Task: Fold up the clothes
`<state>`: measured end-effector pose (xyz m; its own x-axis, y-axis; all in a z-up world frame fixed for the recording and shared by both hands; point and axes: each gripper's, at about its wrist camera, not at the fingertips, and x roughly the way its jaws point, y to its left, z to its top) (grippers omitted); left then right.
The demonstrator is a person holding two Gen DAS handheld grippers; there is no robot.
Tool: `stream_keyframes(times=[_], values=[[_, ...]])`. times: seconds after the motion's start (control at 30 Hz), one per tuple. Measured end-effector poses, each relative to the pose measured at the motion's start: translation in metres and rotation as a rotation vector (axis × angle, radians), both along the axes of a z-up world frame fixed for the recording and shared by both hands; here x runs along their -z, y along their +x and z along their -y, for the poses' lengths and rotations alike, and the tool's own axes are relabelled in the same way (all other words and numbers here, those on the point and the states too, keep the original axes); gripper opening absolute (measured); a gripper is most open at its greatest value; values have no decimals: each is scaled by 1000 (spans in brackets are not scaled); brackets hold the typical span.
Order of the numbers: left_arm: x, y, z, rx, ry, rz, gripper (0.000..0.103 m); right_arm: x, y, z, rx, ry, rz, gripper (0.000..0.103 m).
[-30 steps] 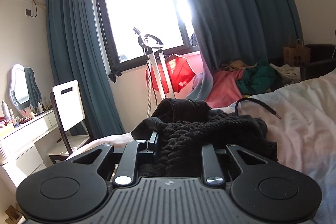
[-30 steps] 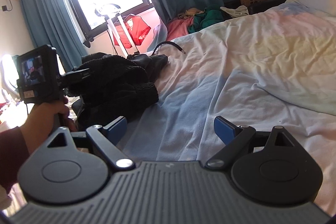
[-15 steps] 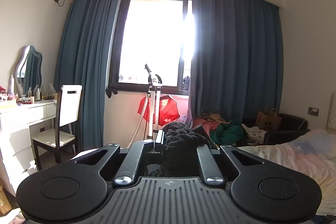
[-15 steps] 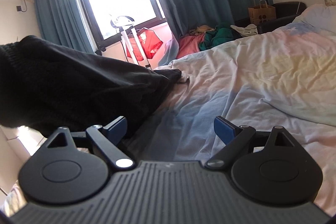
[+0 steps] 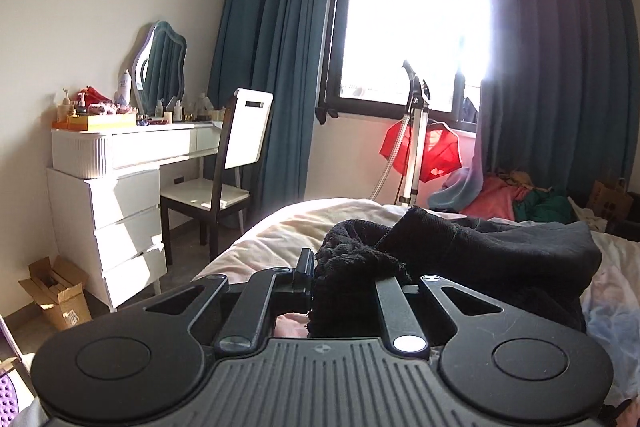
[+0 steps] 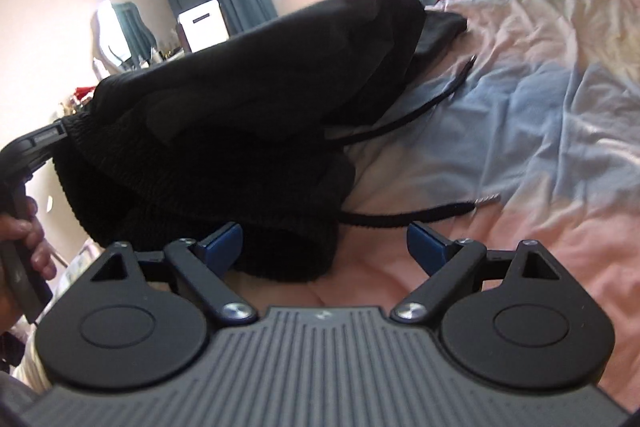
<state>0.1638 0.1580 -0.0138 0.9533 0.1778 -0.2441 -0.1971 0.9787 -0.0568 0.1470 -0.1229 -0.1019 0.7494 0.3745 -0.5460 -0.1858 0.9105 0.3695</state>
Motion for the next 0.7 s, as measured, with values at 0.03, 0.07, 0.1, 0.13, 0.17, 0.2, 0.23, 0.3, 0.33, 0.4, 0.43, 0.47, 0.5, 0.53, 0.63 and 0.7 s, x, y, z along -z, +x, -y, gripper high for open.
stream_keyframes(times=[0.03,0.07,0.1,0.13,0.17,0.2,0.23,0.3,0.33,0.4,0.43,0.47,0.5,0.53,0.63,0.7], values=[[3,3,-3,1,-6,-17,11,6,5,-4,-8,-12,-16,80],[6,6,-6,2,-11,-33,11,11,10,-7,-14,-25,-32,74],[9,10,-9,3,-17,-50,11,15,14,-9,-8,-34,-38,74],[12,13,-12,4,-23,-66,11,18,19,-11,0,-42,-41,73],[15,16,-15,5,-28,-83,11,21,23,-12,12,-42,-39,72],[18,19,-18,6,-34,-100,11,23,28,-12,24,-40,-36,71],[21,22,-21,7,-40,-116,11,26,32,-12,37,-37,-33,68],[27,29,-26,9,-51,-150,12,31,40,-15,37,-39,-13,60],[30,32,-29,10,-57,-166,13,33,43,-18,33,-50,3,41],[36,38,-35,12,-68,-199,15,35,46,-23,32,-81,29,22],[39,42,-38,13,-74,-216,15,32,45,-23,40,-76,36,16],[42,44,-41,16,-79,-232,15,28,43,-22,51,-69,42,16],[41,43,-42,30,-83,-242,15,23,42,-20,63,-60,51,16],[41,42,-44,45,-101,-250,16,16,38,-15,84,-46,71,15],[37,32,-50,107,-198,-273,19,-10,26,3,149,-5,142,13],[34,21,-49,161,-276,-289,18,-28,13,10,184,-19,210,12]])
